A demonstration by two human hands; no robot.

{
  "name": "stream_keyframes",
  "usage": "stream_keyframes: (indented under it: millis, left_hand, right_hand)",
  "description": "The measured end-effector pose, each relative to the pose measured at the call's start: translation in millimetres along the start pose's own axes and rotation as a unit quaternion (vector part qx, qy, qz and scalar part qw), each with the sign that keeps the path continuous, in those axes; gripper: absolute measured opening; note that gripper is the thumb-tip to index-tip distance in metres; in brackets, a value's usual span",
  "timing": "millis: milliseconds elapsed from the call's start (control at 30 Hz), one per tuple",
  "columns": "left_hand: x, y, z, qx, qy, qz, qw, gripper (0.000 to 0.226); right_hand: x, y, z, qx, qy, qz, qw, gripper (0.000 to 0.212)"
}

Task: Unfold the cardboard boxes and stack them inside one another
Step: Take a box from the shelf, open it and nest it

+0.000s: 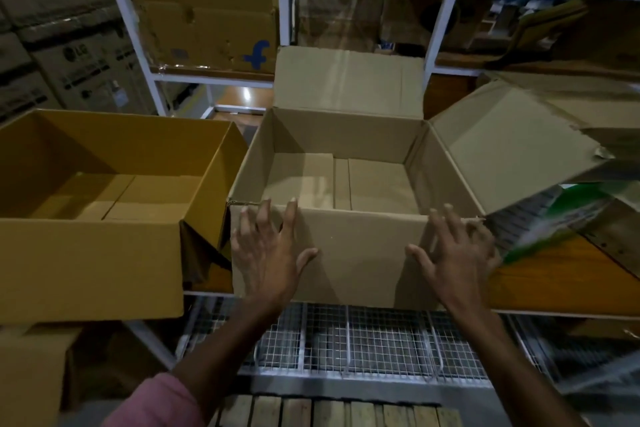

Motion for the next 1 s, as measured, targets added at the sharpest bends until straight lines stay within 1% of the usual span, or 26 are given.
stream_keyframes:
  millis: [67, 133, 200, 233, 300, 433, 533, 600, 733, 1000]
  left_hand:
    - [3.5, -0.6, -8.1, 0.014, -0.01, -0.003, 1.0, 0.108]
    - [3.4, -5.5, -18.4, 0.035, -0.023, -0.009, 0.999, 0.113]
    - [0.5, -10.5, -29.6, 0.066, -0.034, -0.018, 0.997, 0.121]
    - [-1.9, -12.2, -33.9, 0.09, -0.027, -0.022, 0.995, 0.125]
    - [-9.0, -13.8, -39.1, 0.138, 0.011, -0.027, 0.99, 0.129]
    - [-29.2, -17.3, -44.7, 0.158, 0.084, -0.022, 0.984, 0.121]
    - [-43.2, -22.9, -42.3, 0.142, 0.107, -0.009, 0.984, 0.112]
    - [-47.7, -25.3, -36.7, 0.127, 0.111, 0.006, 0.986, 0.107]
    - [-52.2, -27.5, -25.7, 0.121, 0.105, 0.052, 0.986, 0.099]
    - [-57.9, -83.1, -12.7, 0.109, 0.172, 0.149, 0.968, 0.098]
  right_hand:
    - [4.7, 2.6, 15.8, -0.026, 0.03, -0.009, 0.999, 0.088]
    - [4.1, 7.5, 27.0, -0.063, 0.034, -0.042, 0.997, 0.098]
    - [-2.3, 9.3, 30.4, -0.117, -0.01, -0.066, 0.991, 0.107]
    - [-6.6, 8.9, 30.7, -0.148, -0.032, -0.071, 0.986, 0.109]
    - [-17.1, 6.9, 31.6, -0.197, -0.061, -0.074, 0.976, 0.108]
    - [-38.9, 5.8, 36.5, -0.209, -0.107, -0.068, 0.97, 0.105]
    - [-49.6, 10.6, 38.6, -0.195, -0.118, -0.079, 0.97, 0.108]
    - [-52.2, 12.8, 37.3, -0.189, -0.128, -0.056, 0.972, 0.101]
    - [-53.5, 7.9, 40.5, -0.201, -0.12, 0.021, 0.972, 0.082]
    - [-48.5, -45.2, 36.9, -0.203, -0.158, 0.115, 0.959, 0.077]
Point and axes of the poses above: each hand's wrist, its own x-axis away from the middle knuckle, its own y-axis out of the palm, z = x × y, the point moved 5 cm from there along -x, towards the middle knuckle, and after that the axes turned 10 degrees about -z, right-handed, at the moved point
